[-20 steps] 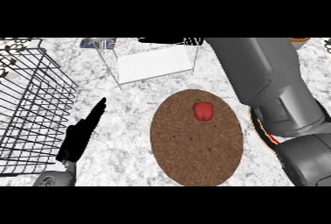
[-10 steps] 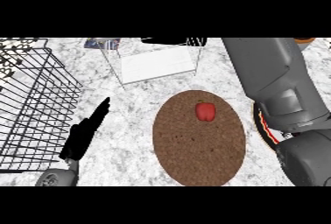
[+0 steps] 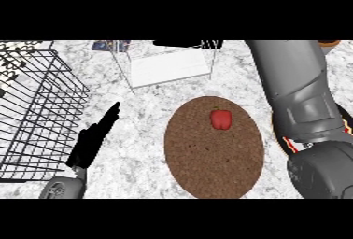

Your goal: Pick the squash from the placemat and place it in the tiered shelf

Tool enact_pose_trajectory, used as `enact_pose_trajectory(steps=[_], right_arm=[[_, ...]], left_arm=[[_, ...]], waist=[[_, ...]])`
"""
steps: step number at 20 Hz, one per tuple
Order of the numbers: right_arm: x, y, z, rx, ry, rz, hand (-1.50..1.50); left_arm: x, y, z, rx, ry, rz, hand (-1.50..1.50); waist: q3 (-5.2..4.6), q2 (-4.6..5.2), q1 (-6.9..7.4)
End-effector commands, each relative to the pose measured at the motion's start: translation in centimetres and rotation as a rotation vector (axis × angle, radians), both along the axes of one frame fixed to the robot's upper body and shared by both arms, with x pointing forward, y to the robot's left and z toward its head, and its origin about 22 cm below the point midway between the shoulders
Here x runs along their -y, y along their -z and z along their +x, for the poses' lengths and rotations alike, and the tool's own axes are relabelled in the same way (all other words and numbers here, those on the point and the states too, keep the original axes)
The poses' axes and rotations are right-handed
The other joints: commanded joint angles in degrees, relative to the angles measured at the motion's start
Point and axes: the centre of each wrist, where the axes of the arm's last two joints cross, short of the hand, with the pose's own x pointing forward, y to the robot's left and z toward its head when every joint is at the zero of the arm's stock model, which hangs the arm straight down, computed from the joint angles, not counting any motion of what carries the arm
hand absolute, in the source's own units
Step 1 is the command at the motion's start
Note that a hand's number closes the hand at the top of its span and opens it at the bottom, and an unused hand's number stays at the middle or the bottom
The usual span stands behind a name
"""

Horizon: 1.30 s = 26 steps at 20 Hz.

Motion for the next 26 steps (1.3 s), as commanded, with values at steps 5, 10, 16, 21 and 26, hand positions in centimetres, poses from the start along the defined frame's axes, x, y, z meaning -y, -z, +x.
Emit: enact_pose_trajectory(steps=[5,10,16,21,26], right_arm=[[0.1,2.4,0.3,0.132,0.219,0.179,-1.50],[6.2,2.7,1.0,0.124,0.396,0.228,-1.50],[13.9,3.1,0.3,0.074,0.361,0.182,-1.50],[17.9,4.8,-1.7,0.116,0.291,0.105,-1.50],[21.6,6.3,-3.7,0.109,0.242,0.069,-1.50]], left_arm=[[-1.1,0.5,-1.2,-0.021,-0.051,0.005,0.00],[-1.5,0.7,-2.0,-0.025,-0.083,0.002,0.00],[-3.5,1.4,-1.6,-0.060,-0.130,-0.005,0.00],[-2.0,1.0,-2.4,-0.051,-0.132,0.008,0.00],[-2.1,2.1,-3.3,-0.051,-0.136,0.015,0.00]], waist=[[-0.81,0.59,-1.47],[-0.78,-0.10,-3.66],[-0.79,-0.79,-6.20],[-0.77,-1.11,-6.56],[-0.79,-0.91,-6.09]])
